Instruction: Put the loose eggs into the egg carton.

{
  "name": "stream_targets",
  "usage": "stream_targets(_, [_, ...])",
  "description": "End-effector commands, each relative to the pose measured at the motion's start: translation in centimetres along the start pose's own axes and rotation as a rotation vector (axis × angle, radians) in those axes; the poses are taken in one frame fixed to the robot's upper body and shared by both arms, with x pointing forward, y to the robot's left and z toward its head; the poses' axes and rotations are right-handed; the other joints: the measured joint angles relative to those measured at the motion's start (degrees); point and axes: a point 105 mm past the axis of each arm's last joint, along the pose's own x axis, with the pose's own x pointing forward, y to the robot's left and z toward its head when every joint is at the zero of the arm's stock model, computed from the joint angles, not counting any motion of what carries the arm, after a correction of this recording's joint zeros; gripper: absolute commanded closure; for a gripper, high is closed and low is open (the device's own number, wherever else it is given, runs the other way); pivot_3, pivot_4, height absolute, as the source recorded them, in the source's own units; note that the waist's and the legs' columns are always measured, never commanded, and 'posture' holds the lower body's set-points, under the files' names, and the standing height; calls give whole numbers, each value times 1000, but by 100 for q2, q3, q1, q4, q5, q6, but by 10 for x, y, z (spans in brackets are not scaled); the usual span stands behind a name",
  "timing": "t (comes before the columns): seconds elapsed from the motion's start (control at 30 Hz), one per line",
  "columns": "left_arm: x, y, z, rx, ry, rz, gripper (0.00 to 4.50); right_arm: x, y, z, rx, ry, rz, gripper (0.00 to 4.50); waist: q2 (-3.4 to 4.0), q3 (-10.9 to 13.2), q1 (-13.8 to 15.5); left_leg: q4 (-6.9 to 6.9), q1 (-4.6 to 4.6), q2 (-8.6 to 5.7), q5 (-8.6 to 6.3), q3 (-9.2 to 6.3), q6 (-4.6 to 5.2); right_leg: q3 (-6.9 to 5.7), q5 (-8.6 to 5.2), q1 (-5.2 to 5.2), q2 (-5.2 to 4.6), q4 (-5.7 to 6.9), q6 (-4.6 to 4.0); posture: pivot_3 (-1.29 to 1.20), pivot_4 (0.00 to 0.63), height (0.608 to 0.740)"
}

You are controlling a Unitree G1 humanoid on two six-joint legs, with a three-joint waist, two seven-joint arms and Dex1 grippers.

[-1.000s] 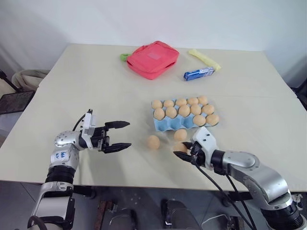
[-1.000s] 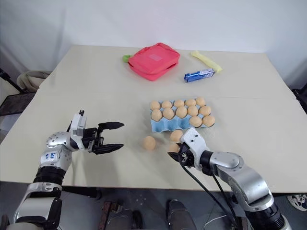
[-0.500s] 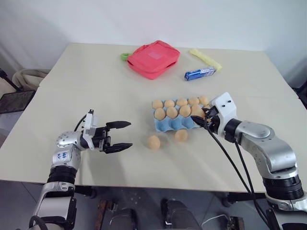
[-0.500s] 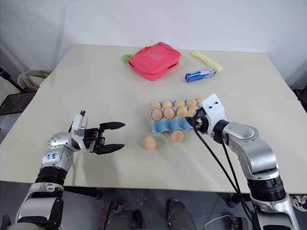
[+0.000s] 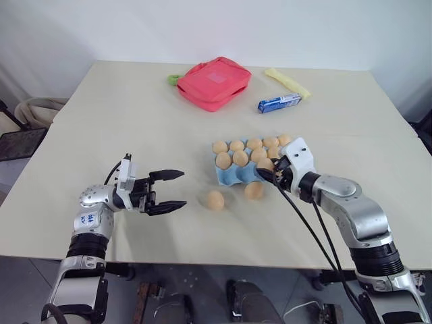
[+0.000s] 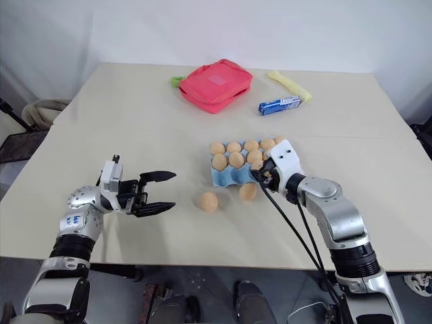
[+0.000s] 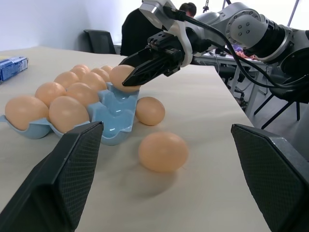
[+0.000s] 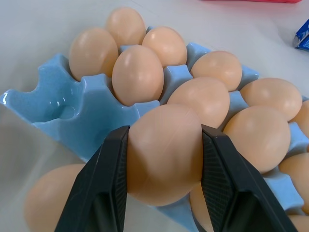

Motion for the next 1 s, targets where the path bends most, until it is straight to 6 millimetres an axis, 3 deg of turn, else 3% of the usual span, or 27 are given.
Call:
stream_targets(0.03, [-2, -1, 7, 39, -7, -9, 0, 2, 1, 11, -30, -41, 5, 2501, 0, 0, 1, 0, 0, 0, 0, 0, 0, 0, 0, 0, 0, 0, 0, 0, 150, 740])
stream_targets(0.27, [-3, 0, 7, 39, -6, -7, 0, 1, -2, 14, -38, -46, -5, 104, 0, 0, 3, 2, 0, -1, 0, 0, -1, 0, 0, 0, -2, 1, 0, 0, 150, 740])
stream_targets(0.7, [-2, 3, 8, 45, -7, -3, 0, -13, 7, 41, -80, -132, 60, 43, 0, 0, 2, 0, 0, 0, -1, 0, 0, 0, 0, 0, -1, 0, 0, 0, 150, 740])
stream_targets(0.87, [-3, 3, 9, 51, -8, 5, 0, -38, 20, 52, -77, -189, 150, 43, 1, 1, 14, -3, 0, 0, -1, -1, 1, -1, 0, -1, -1, -2, 0, 0, 150, 740])
stream_targets(1.0, [-5, 1, 9, 52, -7, 10, 0, -64, 26, 46, -62, -184, 197, 43, 1, 1, 40, -7, -2, 1, -3, -5, 1, -4, 0, 1, 0, -8, 0, 0, 150, 740])
